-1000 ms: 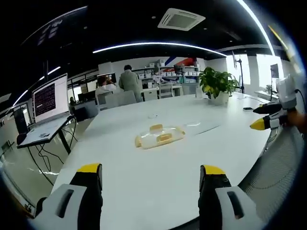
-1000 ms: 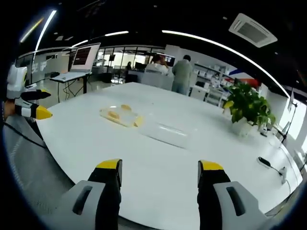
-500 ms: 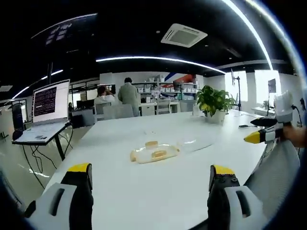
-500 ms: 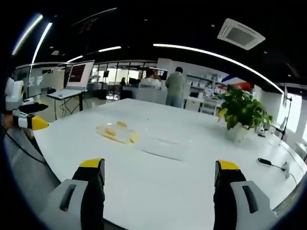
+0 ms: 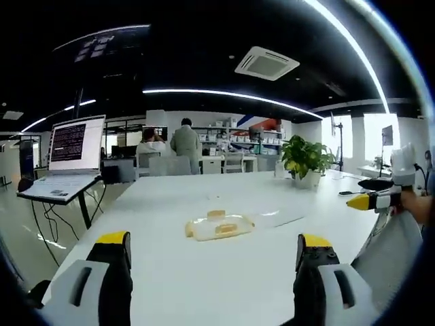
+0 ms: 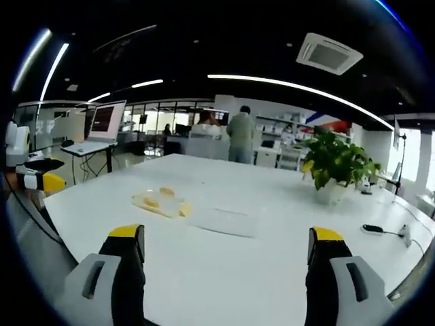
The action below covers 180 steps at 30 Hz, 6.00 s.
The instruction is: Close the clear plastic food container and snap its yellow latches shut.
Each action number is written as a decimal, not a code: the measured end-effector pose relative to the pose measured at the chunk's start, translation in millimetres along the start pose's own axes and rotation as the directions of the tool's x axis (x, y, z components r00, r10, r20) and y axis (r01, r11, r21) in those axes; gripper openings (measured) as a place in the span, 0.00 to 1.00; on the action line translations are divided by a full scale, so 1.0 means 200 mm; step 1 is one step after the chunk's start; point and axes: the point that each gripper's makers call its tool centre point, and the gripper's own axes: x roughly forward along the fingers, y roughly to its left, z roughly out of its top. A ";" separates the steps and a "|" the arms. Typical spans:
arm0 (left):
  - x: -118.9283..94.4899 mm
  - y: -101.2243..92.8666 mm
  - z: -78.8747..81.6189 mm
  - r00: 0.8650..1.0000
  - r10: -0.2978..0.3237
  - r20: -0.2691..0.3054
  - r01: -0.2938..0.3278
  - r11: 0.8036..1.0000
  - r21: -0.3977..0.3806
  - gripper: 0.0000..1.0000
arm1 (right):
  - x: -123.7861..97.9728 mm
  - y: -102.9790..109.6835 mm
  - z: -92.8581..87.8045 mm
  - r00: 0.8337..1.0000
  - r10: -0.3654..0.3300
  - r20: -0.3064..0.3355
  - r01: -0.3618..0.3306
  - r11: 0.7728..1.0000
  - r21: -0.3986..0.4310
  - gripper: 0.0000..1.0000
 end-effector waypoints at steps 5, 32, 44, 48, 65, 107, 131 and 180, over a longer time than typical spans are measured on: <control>0.01 0.01 -0.05 0.999 0.011 -0.052 -0.011 1.000 0.009 0.95 | 0.00 -0.01 -0.02 1.000 -0.011 -0.023 0.011 1.000 0.002 0.95; 0.04 0.01 -0.13 0.989 0.000 -0.148 0.007 0.999 0.047 0.93 | 0.01 0.03 -0.03 0.998 0.037 -0.059 -0.039 0.999 -0.024 0.83; 0.04 -0.01 -0.22 0.954 -0.065 -0.291 0.091 0.993 0.079 0.92 | 0.06 0.13 -0.12 0.961 0.209 -0.179 -0.209 0.978 0.019 0.87; 0.07 -0.01 -0.23 0.940 -0.098 -0.328 0.140 0.985 0.105 0.93 | 0.08 0.17 -0.19 0.915 0.296 -0.274 -0.305 0.952 0.010 0.84; 0.39 0.13 -0.03 0.948 -0.154 -0.279 0.202 0.967 0.153 0.95 | 0.37 0.22 -0.07 0.896 0.366 -0.251 -0.394 0.916 -0.071 0.78; 1.20 0.33 -0.21 0.854 -0.217 -0.473 0.407 0.845 0.347 0.85 | 1.18 0.51 -0.07 0.772 0.502 -0.391 -0.631 0.683 -0.369 0.68; 1.44 0.36 -0.41 0.728 -0.185 -0.660 0.657 0.460 0.597 0.73 | 1.45 0.56 -0.21 0.635 0.461 -0.620 -0.772 0.364 -0.521 0.60; 1.39 0.24 -0.61 0.312 -0.322 -0.894 0.939 0.247 0.239 0.38 | 1.44 0.65 -0.43 0.315 0.467 -0.826 -0.949 0.148 -0.278 0.37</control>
